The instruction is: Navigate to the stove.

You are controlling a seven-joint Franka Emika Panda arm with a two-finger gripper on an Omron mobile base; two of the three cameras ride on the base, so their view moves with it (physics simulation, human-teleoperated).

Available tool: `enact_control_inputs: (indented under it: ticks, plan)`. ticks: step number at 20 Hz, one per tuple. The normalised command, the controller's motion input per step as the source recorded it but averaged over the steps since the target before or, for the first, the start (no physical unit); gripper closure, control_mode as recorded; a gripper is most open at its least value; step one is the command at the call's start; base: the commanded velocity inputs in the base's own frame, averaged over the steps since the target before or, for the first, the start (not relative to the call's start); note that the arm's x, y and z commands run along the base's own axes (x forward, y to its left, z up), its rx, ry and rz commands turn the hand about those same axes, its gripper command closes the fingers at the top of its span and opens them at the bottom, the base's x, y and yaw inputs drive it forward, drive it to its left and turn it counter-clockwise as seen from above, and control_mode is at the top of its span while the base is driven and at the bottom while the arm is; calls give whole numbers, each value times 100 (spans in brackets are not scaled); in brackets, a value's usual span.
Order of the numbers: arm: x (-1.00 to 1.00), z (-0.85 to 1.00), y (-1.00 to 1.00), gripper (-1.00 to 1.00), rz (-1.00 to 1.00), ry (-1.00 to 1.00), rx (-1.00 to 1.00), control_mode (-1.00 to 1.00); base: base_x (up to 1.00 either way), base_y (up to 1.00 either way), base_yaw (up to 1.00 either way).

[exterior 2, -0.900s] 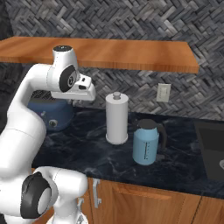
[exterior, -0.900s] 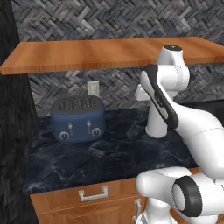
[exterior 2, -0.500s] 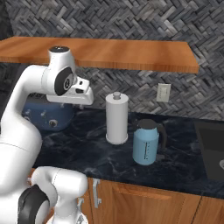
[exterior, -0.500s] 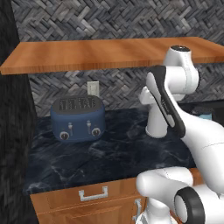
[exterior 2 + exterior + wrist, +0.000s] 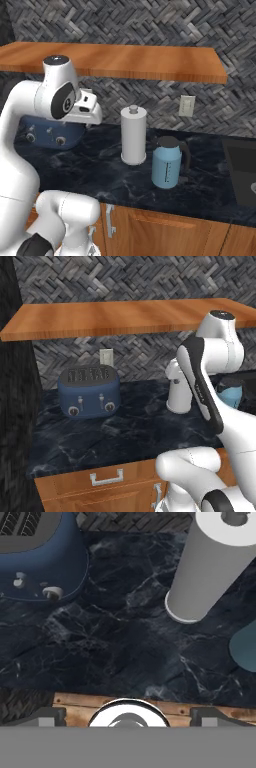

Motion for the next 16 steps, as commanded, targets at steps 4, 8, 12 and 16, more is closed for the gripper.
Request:
enact_control_inputs:
  ticks: [4,8,12,16]
  plan:
    - [-13,0,0,-100,0,0,0,-100,0,0,0]
    - [0,0,0,-100,0,0,0,-100,0,0,0]
    - [0,0,0,-100,0,0,0,-100,0,0,0]
    - [-10,0,-1,-100,0,0,0,100,-36,-5,0]
